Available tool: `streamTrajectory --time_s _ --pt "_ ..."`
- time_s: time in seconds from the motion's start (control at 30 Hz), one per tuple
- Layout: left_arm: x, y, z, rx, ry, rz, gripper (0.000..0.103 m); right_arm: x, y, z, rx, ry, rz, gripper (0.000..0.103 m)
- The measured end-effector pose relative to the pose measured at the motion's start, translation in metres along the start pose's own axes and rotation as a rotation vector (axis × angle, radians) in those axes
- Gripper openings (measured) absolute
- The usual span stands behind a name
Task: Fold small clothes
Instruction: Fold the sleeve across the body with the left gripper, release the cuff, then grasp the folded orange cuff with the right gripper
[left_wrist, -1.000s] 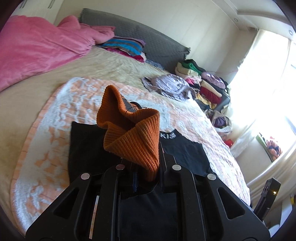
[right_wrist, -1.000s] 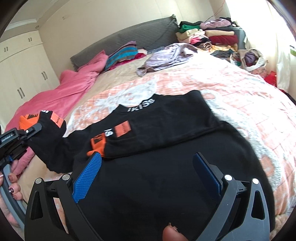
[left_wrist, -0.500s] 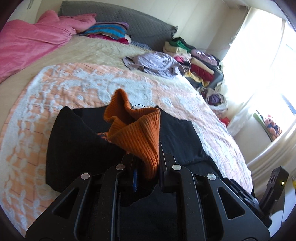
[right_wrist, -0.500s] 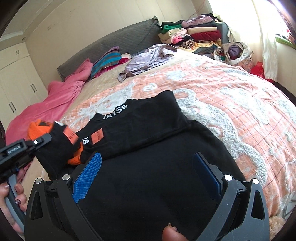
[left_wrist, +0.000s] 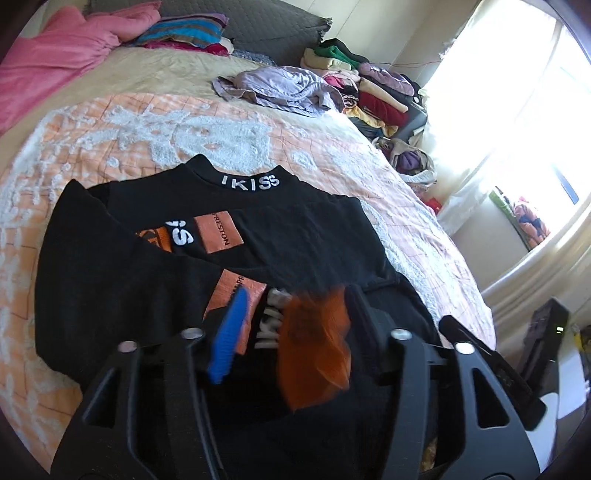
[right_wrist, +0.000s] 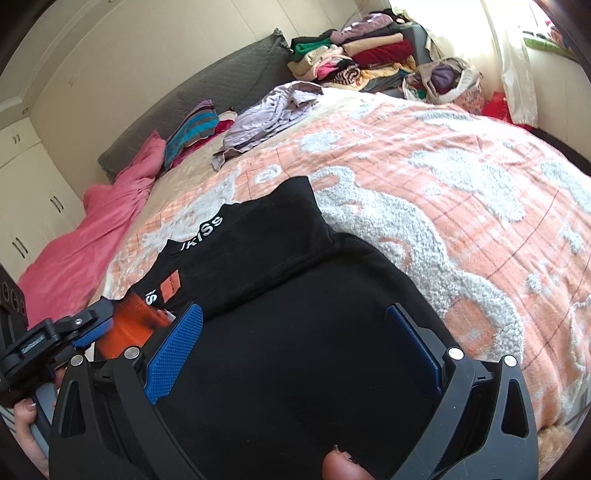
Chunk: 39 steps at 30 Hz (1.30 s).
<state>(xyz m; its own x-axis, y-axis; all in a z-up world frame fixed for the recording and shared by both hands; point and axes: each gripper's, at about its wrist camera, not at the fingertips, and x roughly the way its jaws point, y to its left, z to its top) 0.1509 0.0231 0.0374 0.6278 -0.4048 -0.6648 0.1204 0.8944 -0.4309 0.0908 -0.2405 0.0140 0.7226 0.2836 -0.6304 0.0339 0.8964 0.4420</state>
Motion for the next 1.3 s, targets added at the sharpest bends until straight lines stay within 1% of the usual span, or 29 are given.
streamTrajectory --time_s 0.03,0.07,0.1,0.13,0.2,0.23,0.3,0.33,0.4,0.47,0.53,0.6,0.63,0.7,0.77,0.83,0.87,0.9,0.93,1.0,1.1,1.17,1.2,1.23,1.27,1.3 --pt "-0.003 0.002 0.0 -0.001 -0.005 -0.003 0.059 0.003 0.0 0.0 0.003 0.007 0.007 0.098" --pt "-0.006 0.004 0.001 0.003 -0.014 0.01 0.06 0.005 0.001 -0.001 0.003 0.014 0.014 0.098" --pt "-0.007 0.005 0.002 0.008 -0.018 0.025 0.064 0.007 0.003 -0.003 -0.001 0.022 0.023 0.098" --pt "-0.01 0.01 0.003 0.01 -0.024 0.05 0.071 0.01 0.007 -0.004 -0.008 0.031 0.035 0.098" --pt "-0.014 0.02 0.005 0.003 -0.023 0.084 0.079 0.018 0.021 -0.01 -0.045 0.062 0.06 0.098" --pt "-0.016 0.025 0.007 0.002 -0.021 0.097 0.085 0.023 0.029 -0.013 -0.072 0.08 0.07 0.098" --pt "-0.021 0.036 0.009 0.0 -0.026 0.154 0.094 0.033 0.043 -0.018 -0.114 0.115 0.091 0.098" --pt "-0.023 0.042 0.01 -0.004 -0.029 0.177 0.094 0.043 0.052 -0.022 -0.135 0.15 0.104 0.098" --pt "-0.029 0.052 0.011 -0.014 -0.032 0.214 0.094 0.055 0.062 -0.028 -0.143 0.184 0.123 0.098" --pt "-0.036 0.061 0.011 -0.02 -0.039 0.243 0.094 0.064 0.073 -0.035 -0.168 0.192 0.113 0.096" --pt "-0.042 0.071 0.01 -0.025 -0.048 0.267 0.094 0.068 0.084 -0.04 -0.224 0.178 0.087 0.073" --pt "-0.048 0.079 0.009 -0.046 -0.053 0.27 0.094 0.072 0.091 -0.044 -0.265 0.171 0.063 0.063" --pt "-0.05 0.083 0.008 -0.059 -0.055 0.267 0.094 0.072 0.093 -0.045 -0.282 0.159 0.061 0.051" --pt "-0.053 0.087 0.006 -0.076 -0.056 0.263 0.094 0.071 0.093 -0.047 -0.292 0.145 0.078 0.042" --pt "-0.054 0.092 0.003 -0.096 -0.054 0.269 0.094 0.071 0.093 -0.047 -0.302 0.133 0.072 0.035" --pt "-0.055 0.095 0.001 -0.107 -0.053 0.271 0.094 0.069 0.091 -0.046 -0.322 0.116 0.062 0.023" --pt "-0.056 0.096 0.0 -0.111 -0.054 0.274 0.094 0.067 0.09 -0.044 -0.318 0.104 0.06 0.019" --pt "-0.058 0.097 0.0 -0.116 -0.056 0.279 0.094 0.065 0.088 -0.042 -0.31 0.094 0.061 0.013" --pt "-0.059 0.099 -0.001 -0.121 -0.059 0.281 0.094 0.063 0.086 -0.04 -0.304 0.088 0.068 0.002" --pt "-0.062 0.103 -0.001 -0.138 -0.065 0.279 0.094 0.059 0.083 -0.034 -0.289 0.082 0.112 0.002" --pt "-0.066 0.105 -0.001 -0.153 -0.073 0.282 0.094 0.058 0.079 -0.029 -0.262 0.089 0.148 0.002" --pt "-0.067 0.106 -0.002 -0.156 -0.075 0.277 0.094 0.06 0.077 -0.03 -0.253 0.11 0.151 0.007" --pt "-0.068 0.105 -0.002 -0.157 -0.075 0.276 0.094 0.062 0.075 -0.031 -0.241 0.138 0.157 0.021" --pt "-0.067 0.105 -0.002 -0.155 -0.074 0.274 0.094 0.066 0.072 -0.032 -0.218 0.17 0.17 0.039" --pt "-0.067 0.105 -0.003 -0.152 -0.074 0.271 0.094 0.07 0.069 -0.034 -0.179 0.197 0.207 0.039" --pt "-0.067 0.103 -0.004 -0.149 -0.072 0.269 0.094 0.071 0.069 -0.036 -0.167 0.205 0.221 0.039"
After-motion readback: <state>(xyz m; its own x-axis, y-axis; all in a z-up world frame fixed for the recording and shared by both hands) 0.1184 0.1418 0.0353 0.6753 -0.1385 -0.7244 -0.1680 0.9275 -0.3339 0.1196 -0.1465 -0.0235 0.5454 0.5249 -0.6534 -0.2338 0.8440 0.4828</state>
